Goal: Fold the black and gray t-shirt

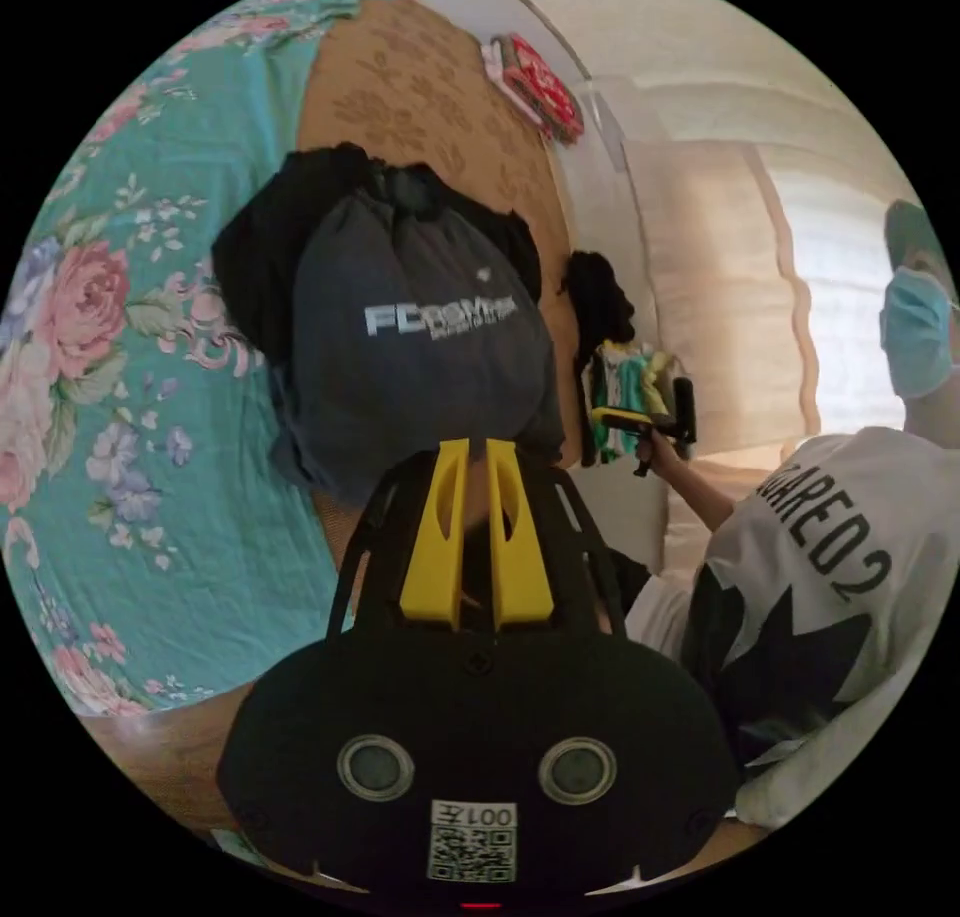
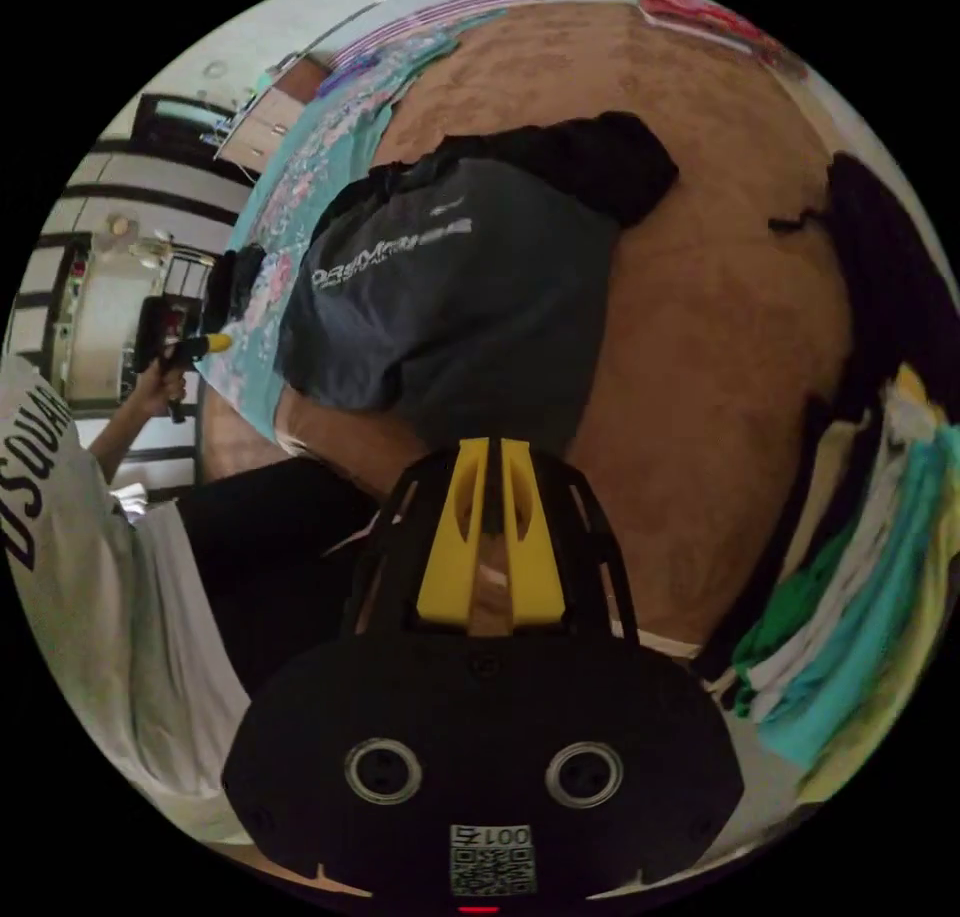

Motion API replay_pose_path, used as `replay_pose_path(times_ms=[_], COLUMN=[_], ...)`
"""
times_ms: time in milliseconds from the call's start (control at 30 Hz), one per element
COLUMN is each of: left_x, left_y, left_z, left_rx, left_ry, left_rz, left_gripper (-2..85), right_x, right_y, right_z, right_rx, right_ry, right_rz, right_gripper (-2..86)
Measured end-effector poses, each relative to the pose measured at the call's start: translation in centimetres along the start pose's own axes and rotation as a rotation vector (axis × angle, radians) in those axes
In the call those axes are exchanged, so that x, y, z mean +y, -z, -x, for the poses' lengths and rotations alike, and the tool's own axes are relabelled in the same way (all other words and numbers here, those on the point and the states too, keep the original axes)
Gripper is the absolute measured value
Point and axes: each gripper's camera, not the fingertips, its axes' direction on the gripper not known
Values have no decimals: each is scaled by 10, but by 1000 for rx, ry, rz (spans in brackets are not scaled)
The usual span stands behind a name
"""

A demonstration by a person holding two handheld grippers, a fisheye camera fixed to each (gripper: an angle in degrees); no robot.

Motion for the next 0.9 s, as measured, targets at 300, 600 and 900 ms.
replay_pose_path(times_ms=[300, 600, 900], left_x=[-174, -217, -160], left_y=[-19, -80, 23], left_z=[-49, -86, -206], left_rx=[-648, -760, -457], left_ry=[-374, -482, -656], left_rz=[27, 185, 113], left_gripper=[86, 5, -13], right_x=[-190, -279, -131], right_y=[-3, -86, 32], right_z=[15, -13, -5], right_rx=[341, 420, 124], right_ry=[461, 411, 443], right_rz=[-137, -106, -193], right_gripper=[117, 43, 20])
